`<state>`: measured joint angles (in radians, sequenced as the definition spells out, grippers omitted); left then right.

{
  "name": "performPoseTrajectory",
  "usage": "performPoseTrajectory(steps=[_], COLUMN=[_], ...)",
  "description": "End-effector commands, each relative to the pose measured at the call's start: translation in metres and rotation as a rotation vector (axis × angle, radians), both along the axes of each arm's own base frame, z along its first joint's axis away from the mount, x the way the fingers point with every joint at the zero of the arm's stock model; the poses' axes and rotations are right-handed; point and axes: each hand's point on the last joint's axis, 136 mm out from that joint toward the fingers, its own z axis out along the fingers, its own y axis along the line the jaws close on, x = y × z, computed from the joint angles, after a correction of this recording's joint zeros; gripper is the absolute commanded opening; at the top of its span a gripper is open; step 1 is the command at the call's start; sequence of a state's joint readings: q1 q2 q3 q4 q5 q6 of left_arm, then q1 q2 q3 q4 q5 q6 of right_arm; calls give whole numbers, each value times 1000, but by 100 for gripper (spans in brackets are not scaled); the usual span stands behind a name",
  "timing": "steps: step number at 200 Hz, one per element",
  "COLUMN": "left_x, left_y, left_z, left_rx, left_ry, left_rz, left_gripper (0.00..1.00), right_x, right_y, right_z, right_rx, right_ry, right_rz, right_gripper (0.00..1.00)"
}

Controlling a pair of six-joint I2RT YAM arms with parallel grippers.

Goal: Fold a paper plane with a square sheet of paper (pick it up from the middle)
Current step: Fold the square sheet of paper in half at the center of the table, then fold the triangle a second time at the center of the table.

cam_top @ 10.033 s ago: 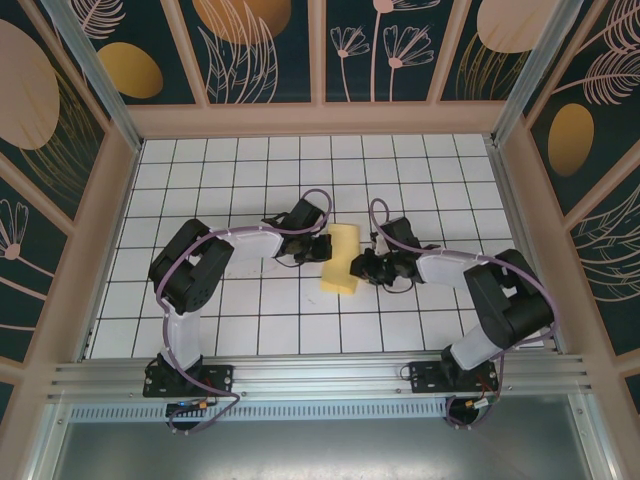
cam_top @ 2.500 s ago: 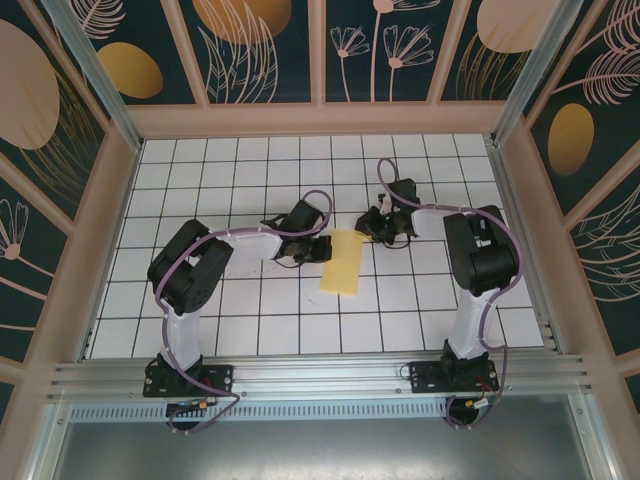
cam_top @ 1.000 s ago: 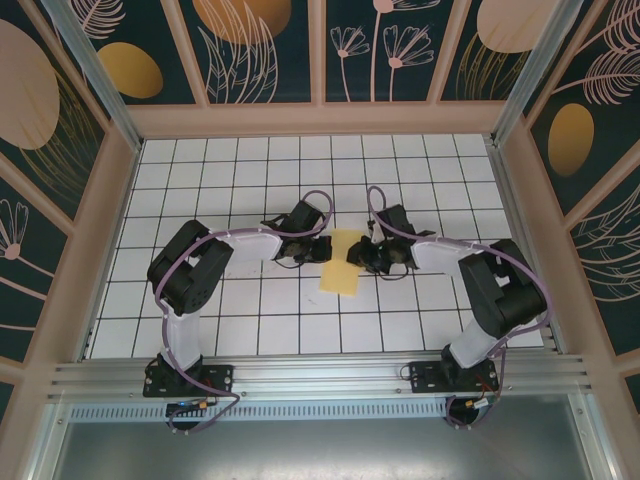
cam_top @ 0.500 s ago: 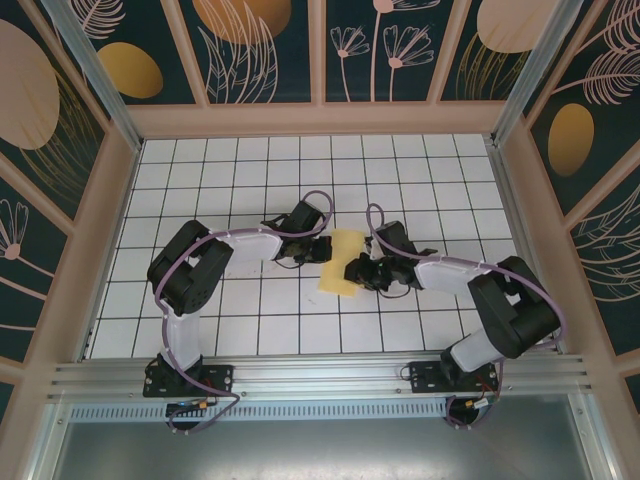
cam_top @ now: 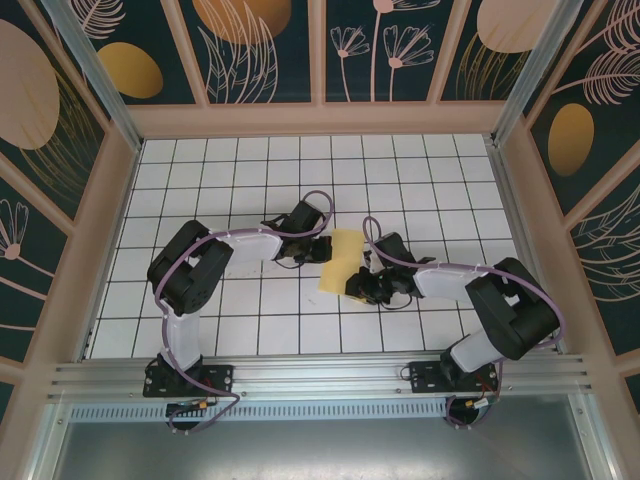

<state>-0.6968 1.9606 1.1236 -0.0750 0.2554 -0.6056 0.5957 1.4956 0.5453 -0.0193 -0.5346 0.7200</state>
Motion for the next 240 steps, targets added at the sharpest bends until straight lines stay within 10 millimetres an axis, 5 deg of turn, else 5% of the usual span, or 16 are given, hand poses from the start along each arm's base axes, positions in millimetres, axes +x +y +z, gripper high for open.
performPoseTrajectory(steps=[1,34,55,73,76,107,141,240], left_x=[-26,-16,-9,-3,0,-5,-7,-10], left_y=[32,23,18,24,23,42,48,45], left_z=[-29,7,42,56,71,63,62,48], left_rx=[139,47,-50,-83,-110,-166,-276,-279], left_ry=[103,37,-42,-85,-114,-82,-38,9], left_rz=[28,65,101,164,172,242,272,248], left_gripper=[0,3,15,29,30,43,45,47], right_x=[6,49,74,84,85,96,100,106], right_y=[-10,-22,-45,-40,-37,-20,-3,-5], right_z=[7,47,46,45,44,38,30,10], right_rx=[-50,-48,-199,-244,-244,-257,-226,-265], right_ry=[-31,-163,-181,-181,-181,-186,-183,-154], right_rz=[3,-89,-172,-158,-153,-134,-100,-108], right_gripper=[26,29,32,34,34,38,38,38])
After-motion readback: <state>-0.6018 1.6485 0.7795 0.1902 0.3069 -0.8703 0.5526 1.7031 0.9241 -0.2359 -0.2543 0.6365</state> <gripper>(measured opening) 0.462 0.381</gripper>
